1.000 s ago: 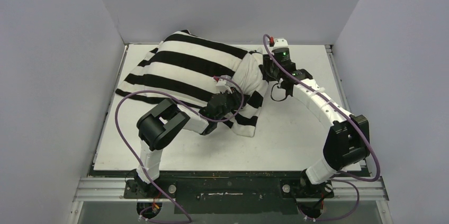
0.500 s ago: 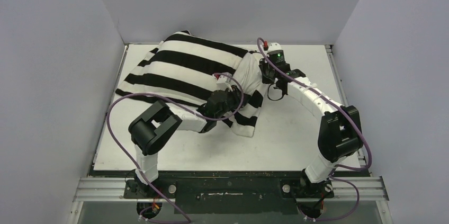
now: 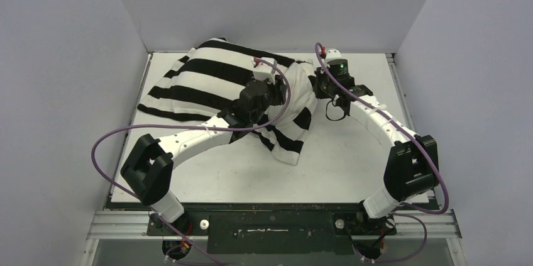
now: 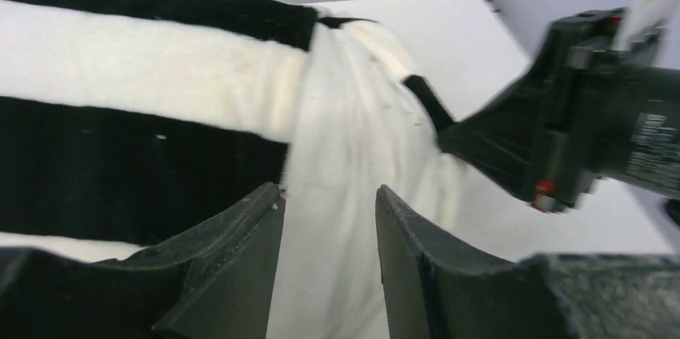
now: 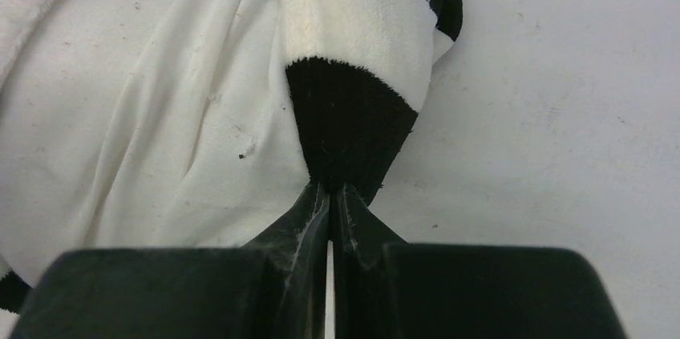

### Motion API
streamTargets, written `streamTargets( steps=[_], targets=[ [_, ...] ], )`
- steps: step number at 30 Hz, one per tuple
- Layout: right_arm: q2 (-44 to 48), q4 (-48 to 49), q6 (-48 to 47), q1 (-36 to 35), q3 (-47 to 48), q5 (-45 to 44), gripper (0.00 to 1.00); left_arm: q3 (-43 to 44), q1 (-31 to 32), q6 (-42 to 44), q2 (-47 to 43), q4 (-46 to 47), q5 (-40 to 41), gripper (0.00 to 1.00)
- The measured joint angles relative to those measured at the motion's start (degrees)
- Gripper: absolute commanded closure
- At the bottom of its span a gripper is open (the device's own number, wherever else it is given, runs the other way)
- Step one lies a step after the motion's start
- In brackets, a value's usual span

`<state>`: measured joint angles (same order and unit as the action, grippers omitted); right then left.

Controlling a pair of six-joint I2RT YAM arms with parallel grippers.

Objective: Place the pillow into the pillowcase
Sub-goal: Stuff the pillow into the pillowcase.

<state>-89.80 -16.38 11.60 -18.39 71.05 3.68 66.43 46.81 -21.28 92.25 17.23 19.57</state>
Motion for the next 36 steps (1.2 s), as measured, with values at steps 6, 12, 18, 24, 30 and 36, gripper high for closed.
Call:
streamTargets(
  steps=[6,12,18,24,30,36],
  targets=[
    [0.2,0.6,1.2,0.2,-1.0,2.6,1.0,2.8,-1.2,7.5,5.2,-3.8,7.8,0.49],
    [0.4,2.3,2.4,0.4,-2.1,4.1,1.0,5.1,-1.9,12.3,10.6,-4.7,11.2,0.78],
    [1.3,8.3,7.4,0.8,-6.0,7.2,1.0,6.3,-1.7,16.6,10.8,-3.6,5.8,1.0],
    [1.3,20.4,19.4,1.6,-8.2,13.4,1.0,7.2,-1.9,11.4,8.7,-1.4,-3.3,1.0],
    [1.3,33.8,28.4,1.9,-8.2,16.3,1.0,8.5,-4.8,-3.4,8.5,6.5,-15.0,1.0],
    [1.5,38.0,29.8,2.2,-8.2,15.0,1.0,6.1,-5.4,-16.2,8.5,15.3,-21.9,1.0]
  ],
)
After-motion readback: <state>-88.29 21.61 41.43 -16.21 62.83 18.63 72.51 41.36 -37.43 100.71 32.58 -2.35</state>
